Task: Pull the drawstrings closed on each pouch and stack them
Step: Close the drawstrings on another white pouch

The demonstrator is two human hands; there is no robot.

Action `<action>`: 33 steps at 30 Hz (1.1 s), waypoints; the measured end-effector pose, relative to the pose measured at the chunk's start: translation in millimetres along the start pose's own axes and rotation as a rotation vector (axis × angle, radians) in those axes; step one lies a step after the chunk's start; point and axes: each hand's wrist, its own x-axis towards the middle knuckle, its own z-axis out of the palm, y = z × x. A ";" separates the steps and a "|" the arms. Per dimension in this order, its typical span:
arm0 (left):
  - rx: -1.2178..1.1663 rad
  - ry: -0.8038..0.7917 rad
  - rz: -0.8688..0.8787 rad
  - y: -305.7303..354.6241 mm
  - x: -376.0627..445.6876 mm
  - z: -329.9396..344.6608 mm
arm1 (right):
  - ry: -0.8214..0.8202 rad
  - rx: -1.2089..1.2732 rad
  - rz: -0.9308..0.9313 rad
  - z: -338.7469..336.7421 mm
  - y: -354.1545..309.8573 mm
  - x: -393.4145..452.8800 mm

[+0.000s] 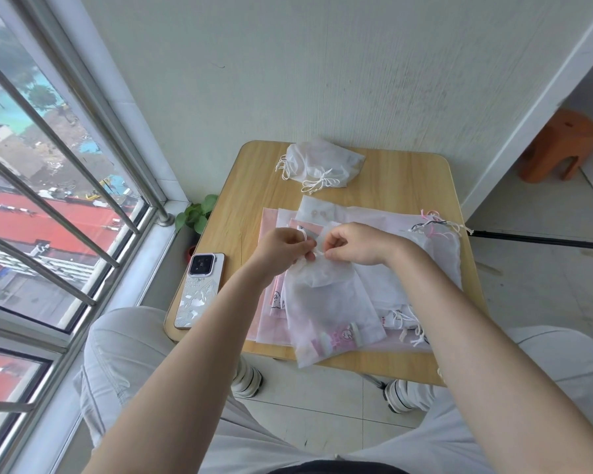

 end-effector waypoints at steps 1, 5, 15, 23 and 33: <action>0.001 0.003 0.010 1.6 0.1 1.8 | 0.025 0.041 -0.002 0.9 -0.3 0.9; -0.006 0.006 0.019 7.9 2.6 5.4 | 0.113 0.228 -0.049 7.7 -7.5 0.5; -0.023 -0.019 -0.033 15.9 0.2 5.7 | 0.247 0.083 -0.040 11.4 -10.6 0.4; 0.003 0.014 -0.040 15.4 -2.1 -0.3 | 0.340 0.020 -0.054 15.6 -7.1 1.4; 0.256 0.023 -0.016 10.1 -0.4 7.9 | 0.320 -0.166 -0.045 14.1 -8.9 1.6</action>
